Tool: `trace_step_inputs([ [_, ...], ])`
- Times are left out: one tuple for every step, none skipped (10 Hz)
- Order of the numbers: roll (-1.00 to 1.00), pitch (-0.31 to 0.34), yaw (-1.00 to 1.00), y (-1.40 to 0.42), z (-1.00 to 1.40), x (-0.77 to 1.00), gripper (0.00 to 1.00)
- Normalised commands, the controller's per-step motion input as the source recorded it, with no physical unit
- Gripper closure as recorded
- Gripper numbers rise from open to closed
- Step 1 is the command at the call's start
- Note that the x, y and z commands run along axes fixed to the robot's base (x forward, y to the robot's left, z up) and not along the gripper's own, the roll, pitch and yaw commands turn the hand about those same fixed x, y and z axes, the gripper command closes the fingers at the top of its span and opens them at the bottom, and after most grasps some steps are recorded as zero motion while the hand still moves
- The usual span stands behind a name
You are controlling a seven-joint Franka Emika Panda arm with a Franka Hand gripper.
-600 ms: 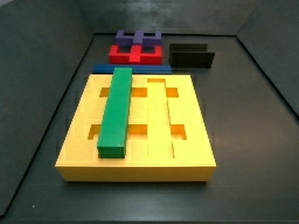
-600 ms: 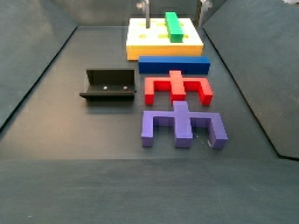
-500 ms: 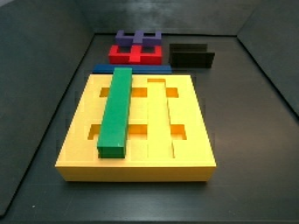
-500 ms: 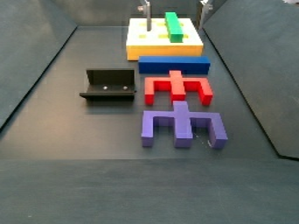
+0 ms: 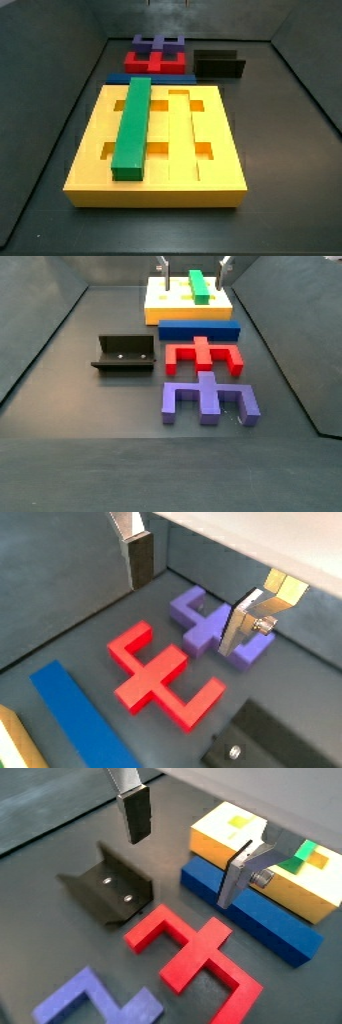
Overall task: Pick up the blue object. Move up. Move to above the board. Insert the blue object.
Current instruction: Pick up the blue object.
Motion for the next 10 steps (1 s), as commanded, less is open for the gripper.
trace_step_inputs([
  [-0.16,-0.309,-0.78,-0.25,-0.28,-0.04,0.00],
  [-0.15,-0.284,-0.86,-0.19,-0.26,-0.06,0.00],
  [-0.14,-0.284,-0.87,-0.18,-0.27,-0.06,0.00],
  [-0.13,-0.221,-0.94,-0.12,-0.20,0.00,0.00],
  [-0.05,-0.124,-0.99,-0.13,-0.19,0.00,0.00],
  [-0.05,-0.116,-1.00,-0.12,-0.18,0.00,0.00],
  [0.00,-0.051,-1.00,-0.15,-0.26,0.00,0.00],
  [0.00,-0.070,-1.00,-0.15,-0.29,0.00,0.00],
  [0.00,-0.071,-1.00,-0.15,-0.29,0.00,0.00],
  [0.00,-0.070,-1.00,-0.15,-0.28,0.00,0.00],
])
